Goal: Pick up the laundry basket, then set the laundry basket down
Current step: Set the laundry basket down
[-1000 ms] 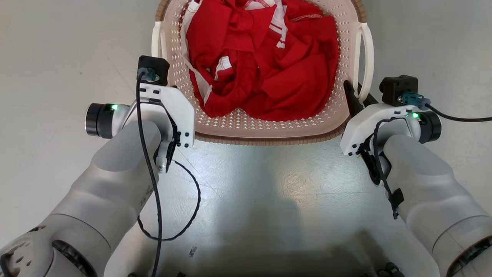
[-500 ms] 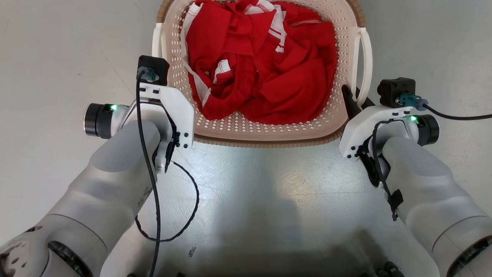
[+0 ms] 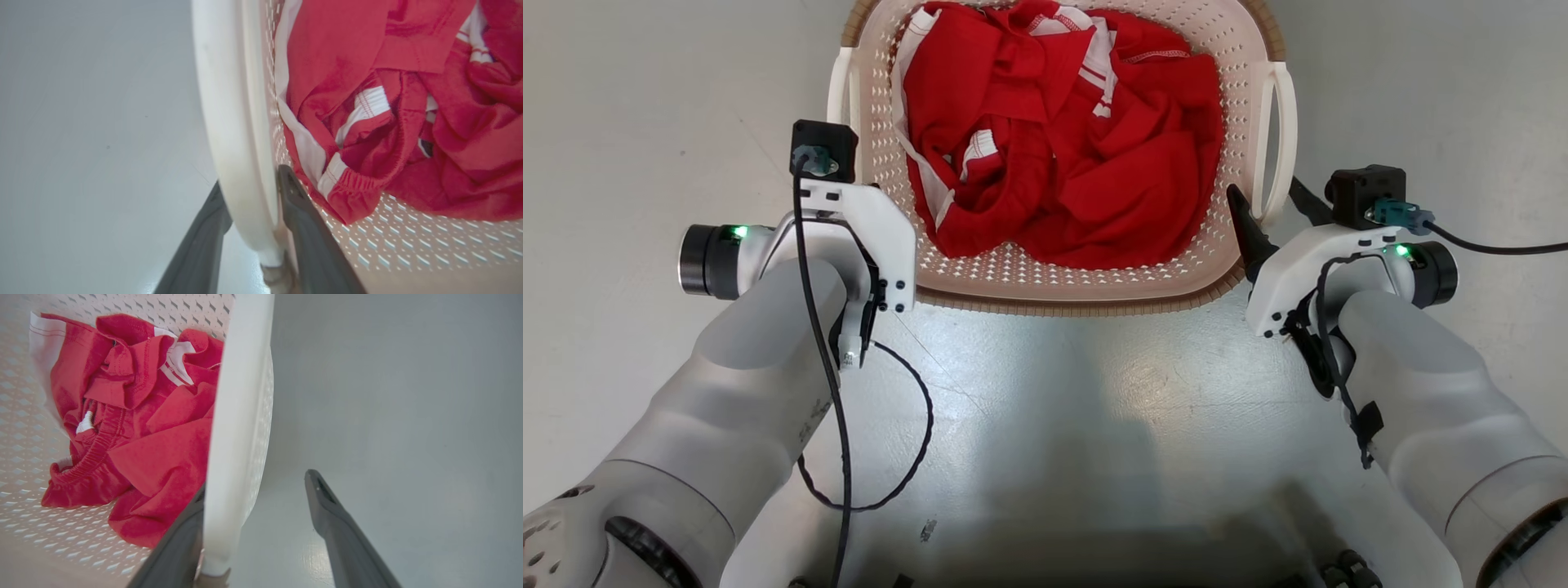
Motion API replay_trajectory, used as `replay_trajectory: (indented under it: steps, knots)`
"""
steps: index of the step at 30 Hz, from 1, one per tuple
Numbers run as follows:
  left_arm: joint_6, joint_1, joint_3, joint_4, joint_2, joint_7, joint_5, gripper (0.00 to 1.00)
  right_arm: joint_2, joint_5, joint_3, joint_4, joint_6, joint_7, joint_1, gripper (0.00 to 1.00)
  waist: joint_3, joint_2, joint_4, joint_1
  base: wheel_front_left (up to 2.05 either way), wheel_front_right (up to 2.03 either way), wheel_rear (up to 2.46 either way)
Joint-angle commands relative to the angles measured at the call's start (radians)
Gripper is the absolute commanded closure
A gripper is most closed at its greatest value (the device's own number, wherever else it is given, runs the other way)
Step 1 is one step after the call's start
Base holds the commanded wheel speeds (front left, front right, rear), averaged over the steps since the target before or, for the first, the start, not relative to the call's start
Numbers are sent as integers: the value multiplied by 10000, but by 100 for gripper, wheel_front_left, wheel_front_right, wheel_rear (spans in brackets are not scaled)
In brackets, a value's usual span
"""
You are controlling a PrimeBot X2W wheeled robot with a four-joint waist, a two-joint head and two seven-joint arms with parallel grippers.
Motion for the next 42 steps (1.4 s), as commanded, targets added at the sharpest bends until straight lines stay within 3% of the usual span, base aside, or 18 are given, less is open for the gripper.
replay_trajectory:
  steps: [1,2,23,42]
  knots:
    - [189,228,199,-5,412,-119,38,11,30,67,85,13,21,-118,388,0,9,0,-1,0,0,0,0]
    - [207,227,198,-16,410,-181,56,0,30,90,110,22,21,-130,386,0,13,0,0,0,0,0,0]
    - [43,386,366,-40,142,-838,-135,0,30,317,458,-146,21,-322,193,0,-124,0,-11,0,0,0,0]
    - [-528,1092,866,494,-559,-2390,-630,0,-176,-1266,-1215,-622,21,-328,822,0,-1431,0,230,0,0,0,0]
